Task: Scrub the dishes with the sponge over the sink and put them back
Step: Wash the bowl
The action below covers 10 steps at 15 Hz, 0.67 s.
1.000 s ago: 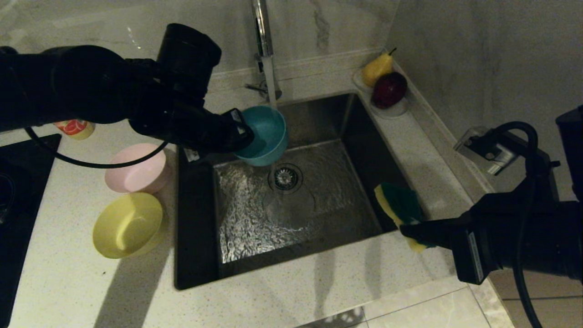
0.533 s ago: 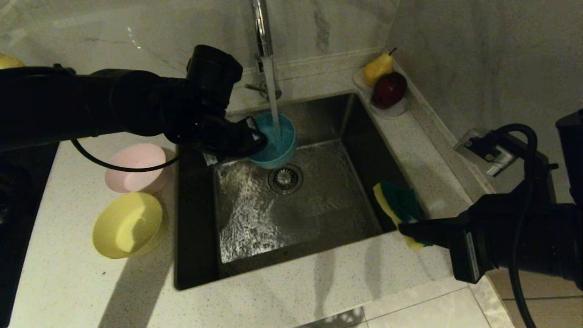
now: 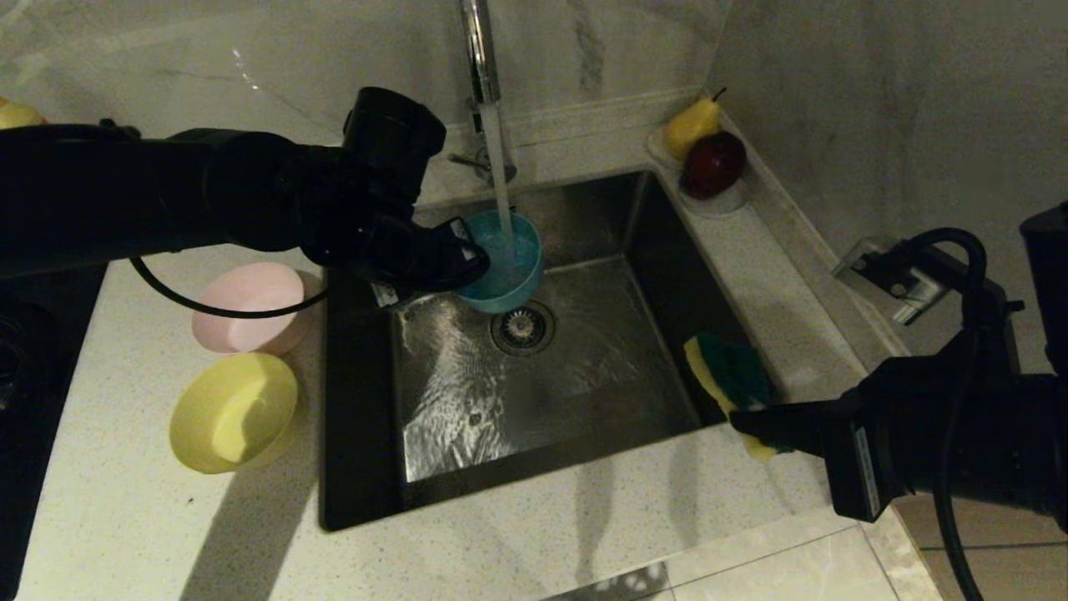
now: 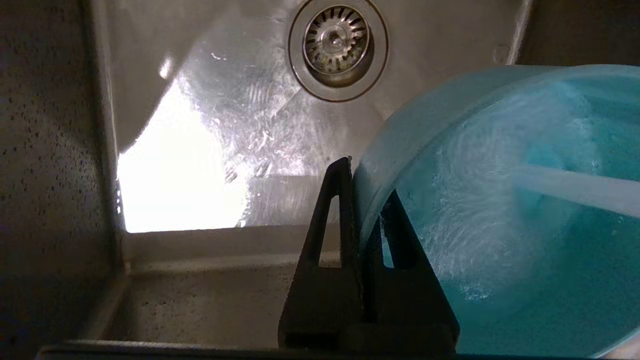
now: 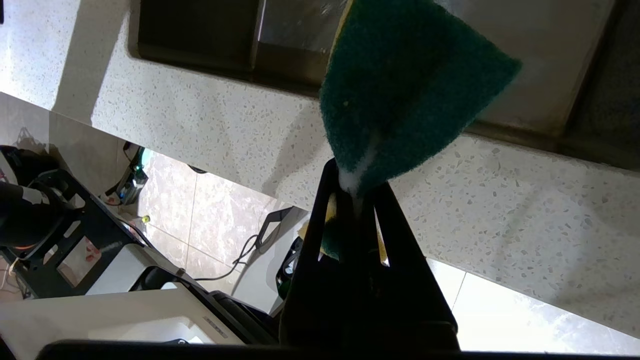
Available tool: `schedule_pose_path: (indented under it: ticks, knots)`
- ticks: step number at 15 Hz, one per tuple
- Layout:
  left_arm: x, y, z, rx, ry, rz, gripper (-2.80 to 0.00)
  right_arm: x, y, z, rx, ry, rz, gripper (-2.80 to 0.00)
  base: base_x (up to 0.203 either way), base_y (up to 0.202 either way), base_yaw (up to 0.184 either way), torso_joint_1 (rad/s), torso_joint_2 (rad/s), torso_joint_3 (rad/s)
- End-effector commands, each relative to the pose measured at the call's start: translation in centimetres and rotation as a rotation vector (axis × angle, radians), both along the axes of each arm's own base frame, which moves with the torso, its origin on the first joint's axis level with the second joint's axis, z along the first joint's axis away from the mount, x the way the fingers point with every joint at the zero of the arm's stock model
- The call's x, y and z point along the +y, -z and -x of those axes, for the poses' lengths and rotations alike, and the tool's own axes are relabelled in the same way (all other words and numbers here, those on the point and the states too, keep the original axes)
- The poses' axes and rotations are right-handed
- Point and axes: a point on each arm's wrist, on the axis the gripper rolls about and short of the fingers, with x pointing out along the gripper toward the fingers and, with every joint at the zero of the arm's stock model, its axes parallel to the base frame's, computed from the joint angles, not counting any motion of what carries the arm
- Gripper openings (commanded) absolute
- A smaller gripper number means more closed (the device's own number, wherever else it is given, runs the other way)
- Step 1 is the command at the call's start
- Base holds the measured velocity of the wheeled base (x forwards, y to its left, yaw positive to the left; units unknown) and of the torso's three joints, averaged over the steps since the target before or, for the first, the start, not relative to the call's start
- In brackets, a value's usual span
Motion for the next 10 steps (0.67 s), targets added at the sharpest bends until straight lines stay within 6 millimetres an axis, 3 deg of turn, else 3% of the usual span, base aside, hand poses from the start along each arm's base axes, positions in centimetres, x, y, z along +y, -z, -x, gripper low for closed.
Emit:
schedule_pose_path:
  ticks: [1,10]
  knots:
    - [0.3,-0.7,0.5,-0.009,-0.013,0.023,-2.8,-0.1,-0.2,0.1,-0.005,0.004,-0.004,-2.8,0.0,0.0,0.0,0.0,0.0,0.0]
    - [3.3,-4.8,4.9,-0.171,-0.087,-0.009,-2.8,-0.4,0.0,0.0,-0.003,0.011,0.0,-2.8,0.0,0.0,0.0,0.0,0.0,0.0]
